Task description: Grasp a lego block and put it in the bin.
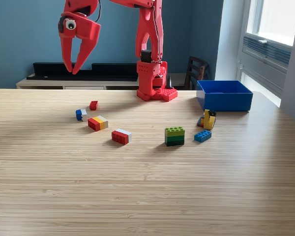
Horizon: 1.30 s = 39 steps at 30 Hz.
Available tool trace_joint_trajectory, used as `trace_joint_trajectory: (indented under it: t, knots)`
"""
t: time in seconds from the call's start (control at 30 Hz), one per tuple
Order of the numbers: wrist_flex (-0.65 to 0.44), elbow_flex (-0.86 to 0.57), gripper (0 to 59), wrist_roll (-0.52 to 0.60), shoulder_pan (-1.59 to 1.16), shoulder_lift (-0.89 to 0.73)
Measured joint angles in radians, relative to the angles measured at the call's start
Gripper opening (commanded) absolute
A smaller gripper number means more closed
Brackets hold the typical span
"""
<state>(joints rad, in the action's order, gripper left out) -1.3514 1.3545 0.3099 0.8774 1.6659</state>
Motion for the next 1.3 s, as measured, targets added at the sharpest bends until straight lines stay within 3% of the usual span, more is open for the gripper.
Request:
trace_joint_trajectory:
  t: [0.17, 0.23, 0.33, 0.43, 0.57, 0.83, 1.3]
  knots:
    - [0.000, 0.054, 0.3, -0.061, 0.192, 0.000]
    - [0.000, 0.091, 3.2, -0.084, 0.253, 0.000]
    - [0.000, 0.173, 25.2, -0.114, 0.314, 0.000]
    - [0.000, 0.272, 35.4, -0.143, 0.339, 0.000]
    - [0.000, 0.383, 42.5, -0.172, 0.337, 0.000]
    - [0.002, 0.540, 39.3, -0.173, 0.279, 0.000]
    - [0.014, 0.632, 34.5, -0.164, 0.249, 0.000]
